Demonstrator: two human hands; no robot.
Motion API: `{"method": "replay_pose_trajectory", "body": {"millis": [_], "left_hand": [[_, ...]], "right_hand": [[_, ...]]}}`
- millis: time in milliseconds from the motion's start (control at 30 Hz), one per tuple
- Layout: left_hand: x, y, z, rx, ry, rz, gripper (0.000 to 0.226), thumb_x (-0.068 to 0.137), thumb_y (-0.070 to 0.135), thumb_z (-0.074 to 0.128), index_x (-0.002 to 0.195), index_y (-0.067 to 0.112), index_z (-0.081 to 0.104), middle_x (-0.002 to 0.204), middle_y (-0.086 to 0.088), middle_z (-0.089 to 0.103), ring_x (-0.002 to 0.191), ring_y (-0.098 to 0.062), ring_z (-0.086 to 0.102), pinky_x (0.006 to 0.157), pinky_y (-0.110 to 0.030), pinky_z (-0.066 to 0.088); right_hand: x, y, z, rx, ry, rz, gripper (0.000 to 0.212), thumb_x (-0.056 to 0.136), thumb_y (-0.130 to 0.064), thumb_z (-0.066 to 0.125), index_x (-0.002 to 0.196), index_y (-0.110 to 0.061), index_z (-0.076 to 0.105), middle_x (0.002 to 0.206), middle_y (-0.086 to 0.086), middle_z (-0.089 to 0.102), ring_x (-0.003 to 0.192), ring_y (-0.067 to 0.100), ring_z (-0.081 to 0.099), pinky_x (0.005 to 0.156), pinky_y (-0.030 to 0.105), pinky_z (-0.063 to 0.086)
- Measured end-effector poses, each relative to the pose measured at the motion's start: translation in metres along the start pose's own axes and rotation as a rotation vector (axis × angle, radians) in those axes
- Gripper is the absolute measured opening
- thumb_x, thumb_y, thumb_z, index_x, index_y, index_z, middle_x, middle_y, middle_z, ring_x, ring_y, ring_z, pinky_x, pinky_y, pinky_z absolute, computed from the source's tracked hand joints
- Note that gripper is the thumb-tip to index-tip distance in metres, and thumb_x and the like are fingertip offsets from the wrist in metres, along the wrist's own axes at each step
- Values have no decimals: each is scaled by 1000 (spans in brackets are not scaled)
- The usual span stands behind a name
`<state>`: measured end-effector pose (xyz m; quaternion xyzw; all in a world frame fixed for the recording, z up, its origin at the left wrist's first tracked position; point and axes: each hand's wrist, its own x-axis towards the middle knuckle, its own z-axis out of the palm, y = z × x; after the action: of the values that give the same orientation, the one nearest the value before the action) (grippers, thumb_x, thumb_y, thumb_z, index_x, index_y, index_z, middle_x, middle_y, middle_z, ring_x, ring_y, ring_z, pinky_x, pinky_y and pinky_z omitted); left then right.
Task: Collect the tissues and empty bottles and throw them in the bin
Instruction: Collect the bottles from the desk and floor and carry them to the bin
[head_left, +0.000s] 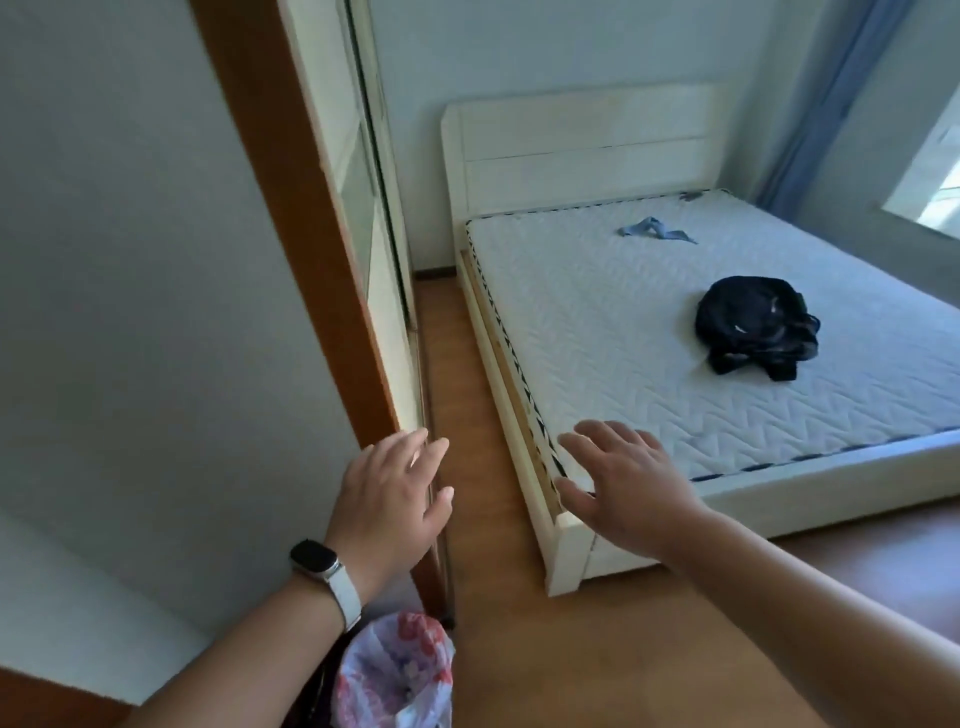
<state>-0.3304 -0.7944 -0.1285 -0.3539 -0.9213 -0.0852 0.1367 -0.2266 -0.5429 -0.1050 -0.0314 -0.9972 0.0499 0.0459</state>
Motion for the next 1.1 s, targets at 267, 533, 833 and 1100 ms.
{"method": "replay_pose_trajectory", "body": {"millis": [267,533,833,1100], "left_hand": [[101,130,17,-37,52,213,47,89,44,49,129,19,56,131,-7,58,124,-29,51,100,-47,44],[180,249,44,-95,75,372,48,88,45,46,128,20,54,131,-6,57,123,-28,50,99,-49,44],[262,322,69,-123,66,518,49,88,46,45,127,18,56,130,-7,58,120,-28,53,96,-48,44],[372,369,122,-242,90,675,51,85,46,47,125,16,59,127,-9,60,117,-30,55,92,-48,45]], "right_hand": [[-45,143,-34,-21,88,147,57,92,-59,31,140,-29,38,146,-4,40,135,21,35,110,40,27],[-94,267,-56,-56,195,330,55,89,-57,42,135,-27,47,138,-3,49,129,22,44,106,39,33],[-105,347,-71,-97,257,486,57,87,-58,42,133,-26,51,136,1,53,126,25,49,103,42,38],[-77,416,-77,-183,256,657,57,88,-58,41,136,-27,46,142,2,48,131,25,43,106,45,35]]}}
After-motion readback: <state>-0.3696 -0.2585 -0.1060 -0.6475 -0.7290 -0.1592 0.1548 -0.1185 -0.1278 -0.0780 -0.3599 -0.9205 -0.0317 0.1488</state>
